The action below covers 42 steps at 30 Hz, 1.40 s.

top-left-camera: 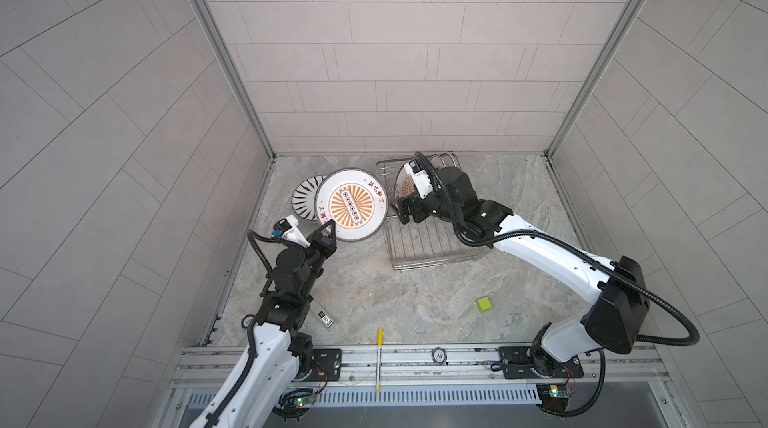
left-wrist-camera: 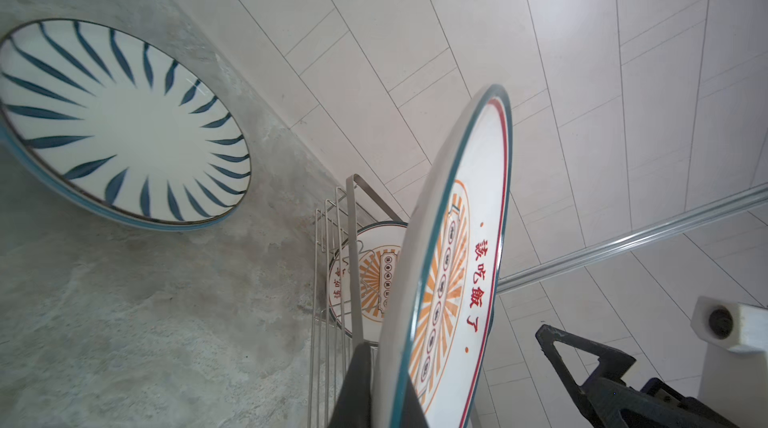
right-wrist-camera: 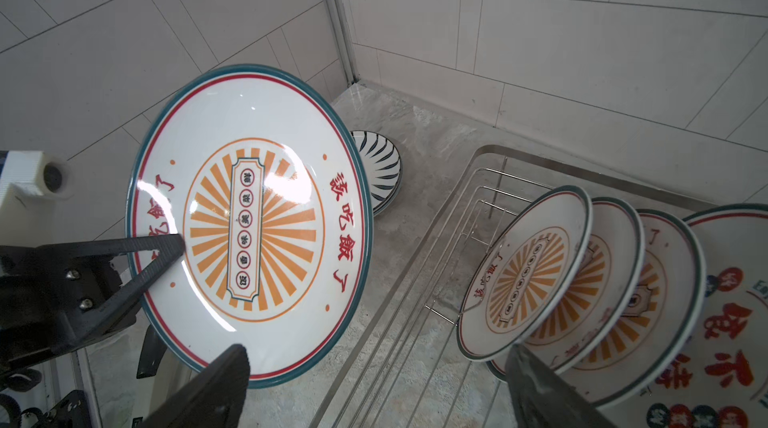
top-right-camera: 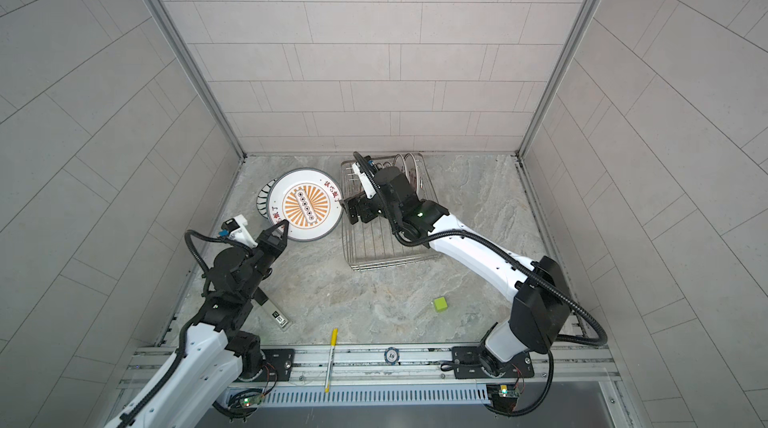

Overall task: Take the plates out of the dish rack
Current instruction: 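Lower the sunburst plate flat onto the table with the left gripper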

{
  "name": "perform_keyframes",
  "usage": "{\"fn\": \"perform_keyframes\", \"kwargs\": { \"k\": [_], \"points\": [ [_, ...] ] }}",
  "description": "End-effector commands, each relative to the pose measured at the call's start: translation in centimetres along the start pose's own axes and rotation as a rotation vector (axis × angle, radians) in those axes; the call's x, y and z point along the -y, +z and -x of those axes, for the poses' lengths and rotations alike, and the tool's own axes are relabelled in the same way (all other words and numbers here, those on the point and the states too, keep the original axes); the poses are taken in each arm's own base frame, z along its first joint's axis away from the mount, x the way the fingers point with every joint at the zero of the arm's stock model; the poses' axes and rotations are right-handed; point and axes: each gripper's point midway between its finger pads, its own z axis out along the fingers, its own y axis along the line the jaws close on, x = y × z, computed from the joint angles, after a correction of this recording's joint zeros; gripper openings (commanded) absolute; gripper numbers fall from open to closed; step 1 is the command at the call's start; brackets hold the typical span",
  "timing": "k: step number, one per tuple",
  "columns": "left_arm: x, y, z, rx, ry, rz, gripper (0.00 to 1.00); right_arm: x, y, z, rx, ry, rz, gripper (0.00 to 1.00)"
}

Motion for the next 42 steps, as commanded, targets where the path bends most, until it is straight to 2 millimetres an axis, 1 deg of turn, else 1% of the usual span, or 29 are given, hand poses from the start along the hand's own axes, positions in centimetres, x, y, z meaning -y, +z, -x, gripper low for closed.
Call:
{"fn": "perform_keyframes", "kwargs": {
  "k": [1,4,5,6,7,9,12,15,20,23,26,30,31,34,38,42],
  "points": [
    [-2.0,-1.2,0.6,0.047,-0.055,0.09,0.0,-2.2,0.7,-0.6,-0.063,-0.067,0.037,0.98],
    [-3.0,-2.3,0.5,0.034,-0.063,0.162,0.0,-3.5,1.8,-1.1,-0.087,-0.079,0.067,0.98],
    [-4.0,-2.5,0.0,0.02,-0.068,0.203,0.0,-3.9,2.2,-1.1,-0.093,-0.086,0.075,0.98],
    [-3.4,-2.8,0.5,0.021,-0.076,0.21,0.0,-4.2,2.6,-1.4,-0.105,-0.09,0.075,0.98],
    [-3.8,-2.8,0.2,0.014,-0.09,0.223,0.0,-4.4,3.0,-1.6,-0.117,-0.095,0.078,0.98],
    [-4.4,-2.8,-0.5,-0.011,-0.137,0.245,0.0,-5.1,3.7,-2.1,-0.138,-0.107,0.088,0.98],
    [-5.1,-2.9,-1.1,-0.032,-0.168,0.278,0.0,-6.2,4.6,-2.7,-0.155,-0.123,0.108,0.98],
    [-5.8,-2.9,-1.4,-0.034,-0.199,0.303,0.0,-6.7,5.4,-3.2,-0.172,-0.128,0.114,0.97],
    [-7.0,-1.9,-3.4,-0.116,-0.26,0.357,0.0,-7.3,6.4,-4.0,-0.199,-0.133,0.124,0.97],
    [-8.1,-1.9,-3.5,-0.116,-0.25,0.428,0.0,-8.1,6.9,-4.8,-0.226,-0.149,0.147,0.97],
    [-9.3,-1.9,-3.9,-0.102,-0.267,0.457,0.0,-8.9,7.6,-6.0,-0.264,-0.173,0.159,0.96],
    [-9.7,-1.4,-4.2,-0.11,-0.283,0.472,0.0,-9.2,8.5,-6.7,-0.293,-0.177,0.164,0.95],
    [-10.5,-1.6,-4.9,-0.123,-0.29,0.491,0.0,-9.2,8.6,-6.8,-0.295,-0.177,0.163,0.95],
    [-10.6,-1.3,-5.6,-0.151,-0.309,0.483,0.0,-9.1,8.9,-7.1,-0.3,-0.175,0.161,0.95],
    [-12.0,-1.3,-6.3,-0.163,-0.305,0.544,0.0,-9.1,9.3,-7.4,-0.306,-0.171,0.164,0.95],
    [-12.9,-1.2,-6.3,-0.144,-0.299,0.567,0.0,-9.0,9.5,-7.8,-0.316,-0.174,0.161,0.95]
  ]
}}
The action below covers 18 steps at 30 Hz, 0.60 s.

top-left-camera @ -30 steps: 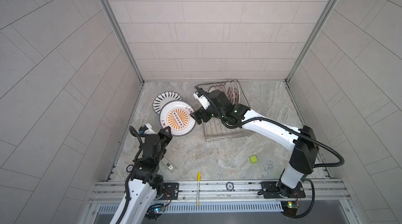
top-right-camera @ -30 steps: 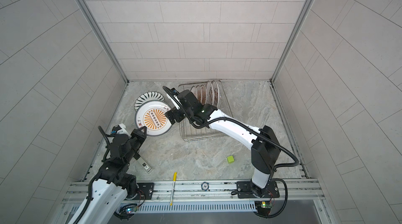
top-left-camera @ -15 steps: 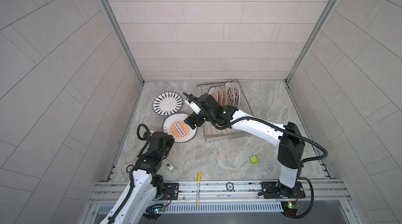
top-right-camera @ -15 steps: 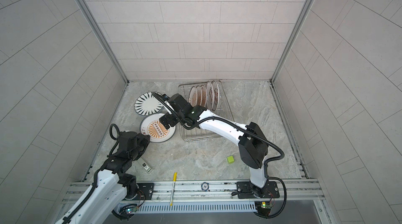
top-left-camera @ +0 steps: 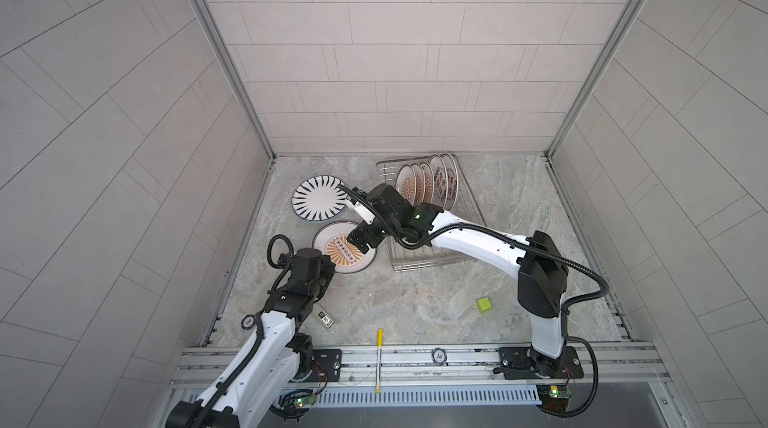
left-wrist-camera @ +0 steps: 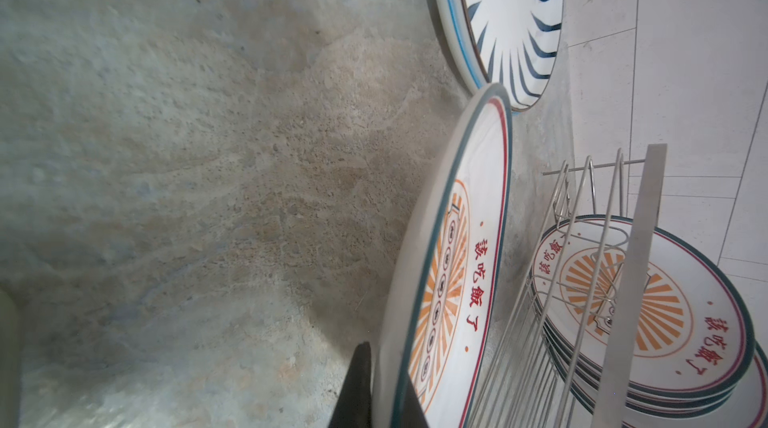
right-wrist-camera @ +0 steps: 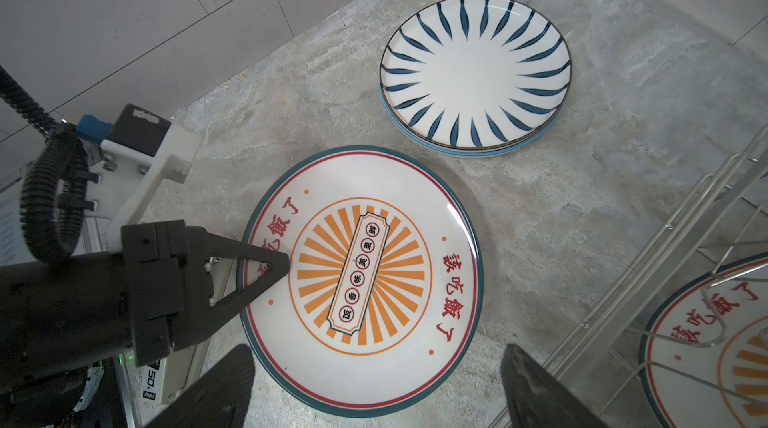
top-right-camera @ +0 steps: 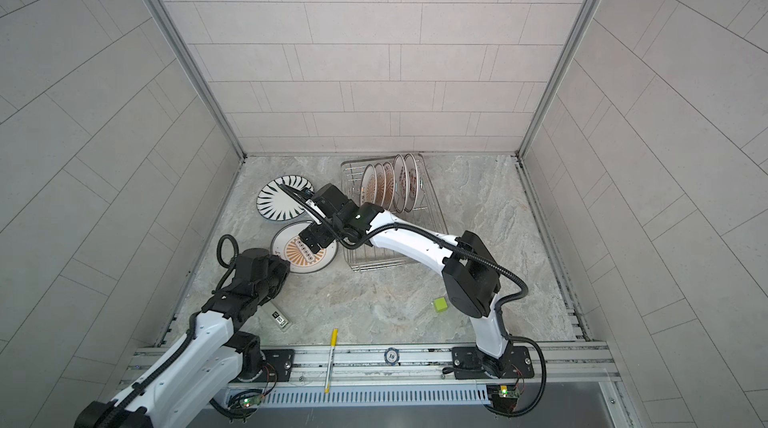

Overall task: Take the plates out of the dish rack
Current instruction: 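Lower the sunburst plate flat onto the table with the left gripper, then release the sunburst plate and move the right gripper back to the rack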

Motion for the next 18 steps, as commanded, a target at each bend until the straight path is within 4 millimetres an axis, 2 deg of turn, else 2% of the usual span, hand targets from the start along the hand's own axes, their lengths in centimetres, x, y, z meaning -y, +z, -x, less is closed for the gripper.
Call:
{"fn": "perform_keyframes", "kwargs": {
  "k": [1,5,10,12,15,18],
  "points": [
    [1.1,0.2,1.1,0.056,-0.04,-0.055,0.0,-0.1,0.6,-0.4,-0.022,-0.012,0.002,0.94],
    [0.0,0.6,1.1,0.065,-0.033,-0.006,0.0,0.0,0.6,-0.5,-0.027,-0.012,-0.003,0.94],
    [-1.1,1.0,1.6,0.1,-0.03,0.034,0.05,0.0,0.5,-0.6,-0.025,-0.01,-0.009,0.94],
    [-1.2,1.1,1.6,0.099,-0.023,0.045,0.09,0.1,0.5,-0.7,-0.029,-0.01,-0.012,0.94],
    [-1.5,1.4,1.9,0.119,-0.015,0.061,0.24,0.3,0.4,-0.9,-0.036,-0.01,-0.024,0.94],
    [-1.6,1.8,1.5,0.099,-0.017,0.063,0.25,0.5,0.3,-1.1,-0.034,-0.01,-0.034,0.94]
  ]
}}
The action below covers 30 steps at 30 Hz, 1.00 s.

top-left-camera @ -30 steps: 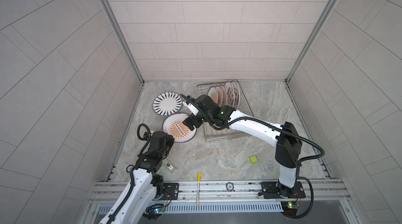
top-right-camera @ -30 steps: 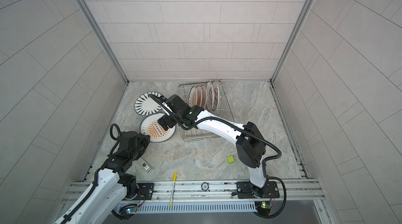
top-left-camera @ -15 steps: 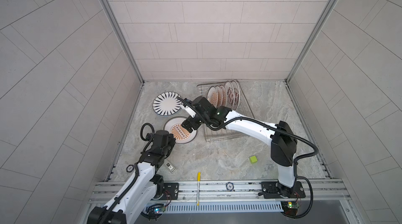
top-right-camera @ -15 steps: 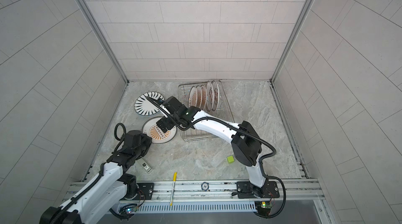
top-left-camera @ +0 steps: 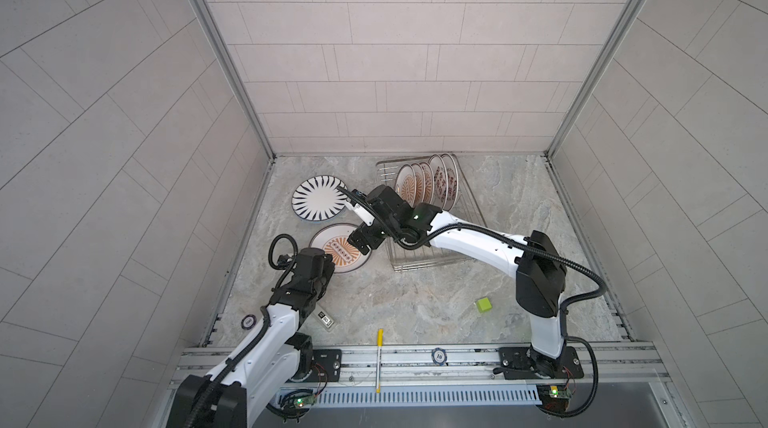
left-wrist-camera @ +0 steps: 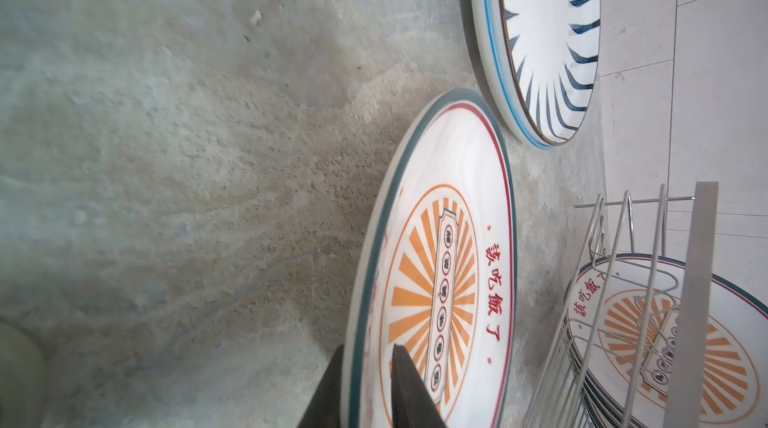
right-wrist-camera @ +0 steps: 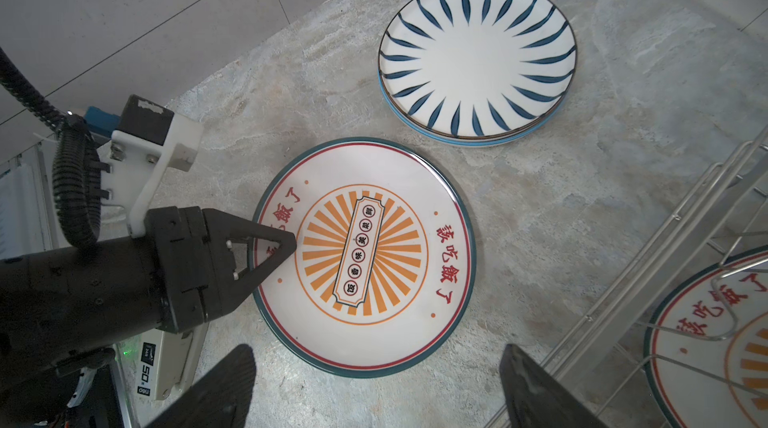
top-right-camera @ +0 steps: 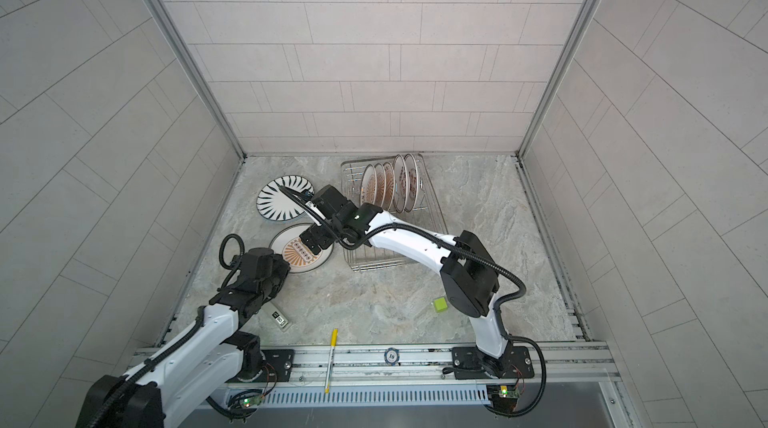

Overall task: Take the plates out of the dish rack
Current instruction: 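Release the sunburst plate and move the right gripper back to the rack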

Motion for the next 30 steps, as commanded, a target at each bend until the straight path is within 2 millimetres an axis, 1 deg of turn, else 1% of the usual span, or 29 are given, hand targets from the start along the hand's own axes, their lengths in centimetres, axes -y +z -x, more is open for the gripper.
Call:
{"fn": "perform_keyframes", "kwargs": {
  "k": [1,2,3,4,11,13,15,20,24,27,29,30],
  "points": [
    [-0.2,0.5,0.3,0.02,-0.015,0.003,0.25,0.4,-0.1,-0.5,-0.012,-0.013,-0.029,0.94],
    [-0.2,0.6,0.0,0.005,-0.012,0.003,0.29,0.6,-0.1,-0.5,-0.01,-0.013,-0.039,0.93],
    [-0.2,0.7,-0.1,-0.005,-0.005,0.003,0.36,0.7,-0.2,-0.7,-0.013,-0.013,-0.048,0.93],
    [-0.3,0.7,-0.1,-0.006,-0.004,0.006,0.4,0.8,-0.2,-0.7,-0.013,-0.013,-0.053,0.93],
    [-0.8,1.1,0.1,0.016,-0.003,0.03,0.42,1.1,-0.7,-0.9,-0.013,-0.016,-0.072,0.93],
    [-1.0,1.1,0.3,0.026,0.001,0.037,0.46,1.1,-1.0,-0.6,-0.007,-0.022,-0.075,0.93],
    [-1.2,1.1,0.7,0.053,0.005,0.047,0.53,1.0,-1.3,-0.3,0.0,-0.028,-0.074,0.93],
    [-1.4,0.7,1.7,0.109,0.009,0.053,0.55,1.0,-2.1,0.2,0.015,-0.037,-0.081,0.93],
    [-1.1,-0.1,3.0,0.175,0.036,0.059,0.62,1.4,-3.2,0.6,0.044,-0.04,-0.102,0.93],
    [-0.2,-0.9,4.0,0.219,0.063,0.029,0.7,1.7,-4.6,1.2,0.077,-0.041,-0.128,0.93],
    [0.6,-1.7,4.5,0.24,0.09,0.011,0.83,2.0,-5.8,1.3,0.093,-0.037,-0.151,0.93],
    [0.8,-2.0,4.7,0.249,0.094,0.009,0.87,2.1,-6.2,1.3,0.098,-0.034,-0.161,0.93]
  ]
}}
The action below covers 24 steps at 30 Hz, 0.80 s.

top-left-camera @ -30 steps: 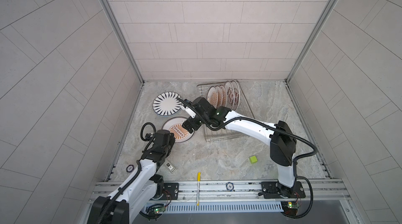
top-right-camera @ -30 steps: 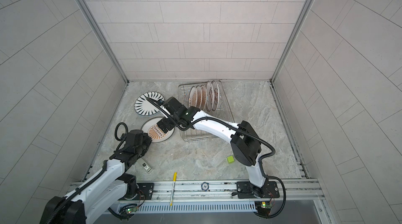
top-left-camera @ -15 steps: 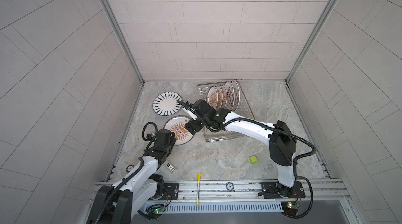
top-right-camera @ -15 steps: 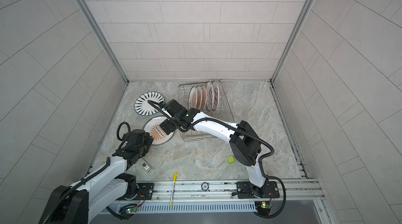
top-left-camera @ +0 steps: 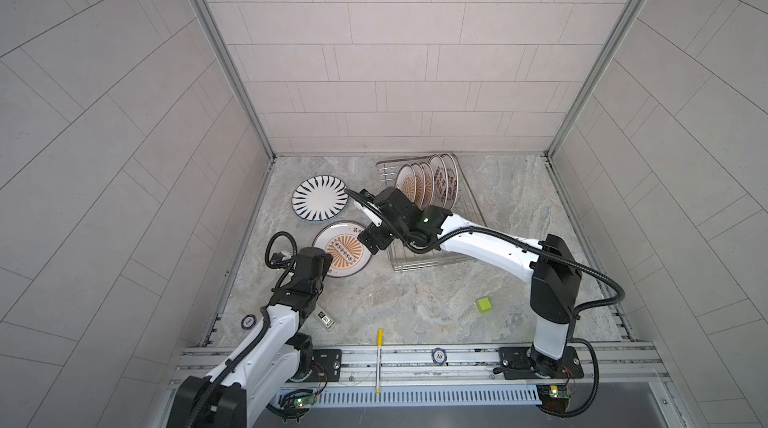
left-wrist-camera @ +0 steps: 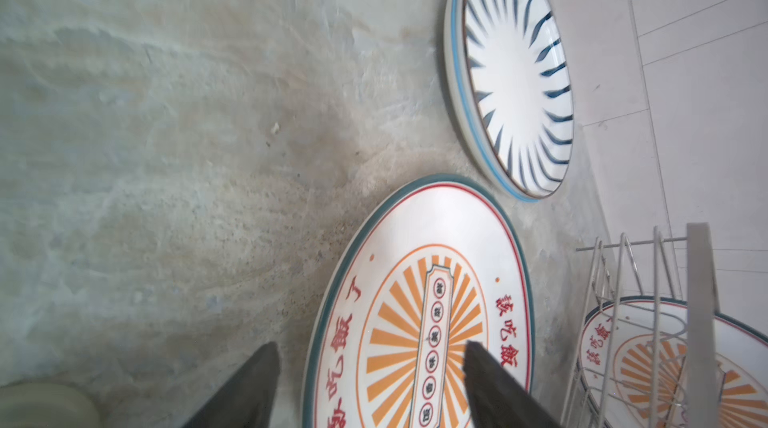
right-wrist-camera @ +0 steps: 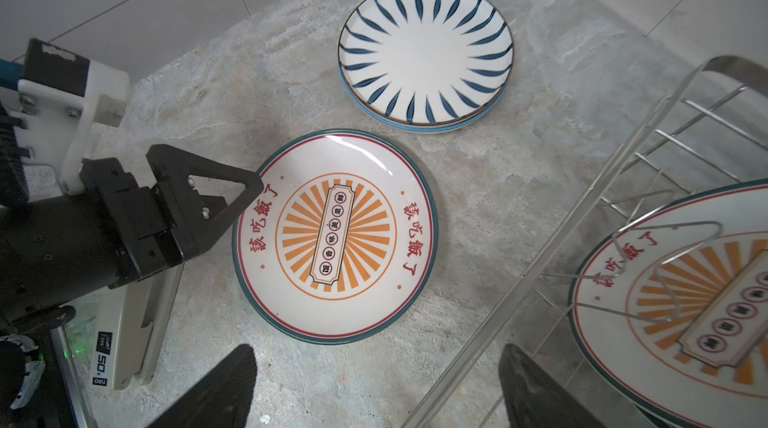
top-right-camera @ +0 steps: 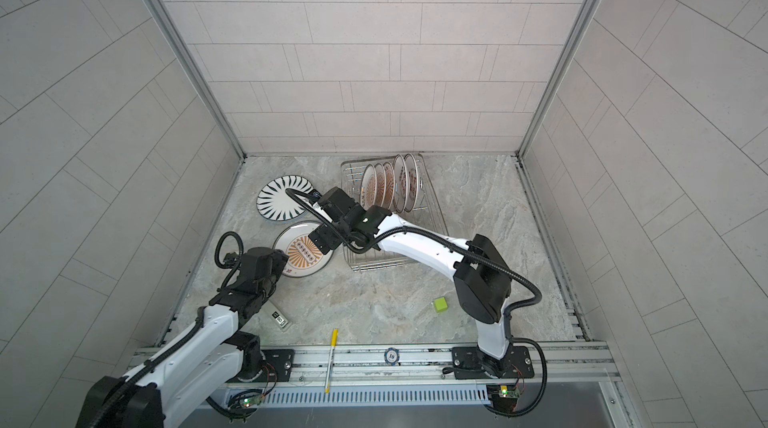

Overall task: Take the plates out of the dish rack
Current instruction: 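Release the sunburst plate and move the right gripper back to the rack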

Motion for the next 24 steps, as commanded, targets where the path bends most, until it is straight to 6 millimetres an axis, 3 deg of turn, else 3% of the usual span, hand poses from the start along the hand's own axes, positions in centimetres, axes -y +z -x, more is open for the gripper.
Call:
{"fn": "perform_keyframes", "kwargs": {
  "k": [1,7,13,18,24],
  "points": [
    [0.2,-1.0,2.1,0.088,0.04,0.021,0.89,0.9,-3.3,1.7,0.077,-0.004,-0.057,0.93],
    [1.3,-2.9,3.9,0.143,0.041,-0.004,0.92,2.5,-6.8,1.3,0.146,0.032,-0.132,0.94],
    [2.8,-4.0,5.2,0.184,0.053,-0.04,0.95,5.9,-11.1,0.6,0.215,0.106,-0.255,0.95],
    [8.3,-4.9,4.8,0.134,0.105,-0.248,1.0,9.8,-14.9,-0.5,0.293,0.208,-0.361,0.97],
    [15.3,-5.3,2.4,0.075,0.207,-0.442,1.0,14.6,-18.4,-2.5,0.336,0.325,-0.469,0.99]
  ]
}}
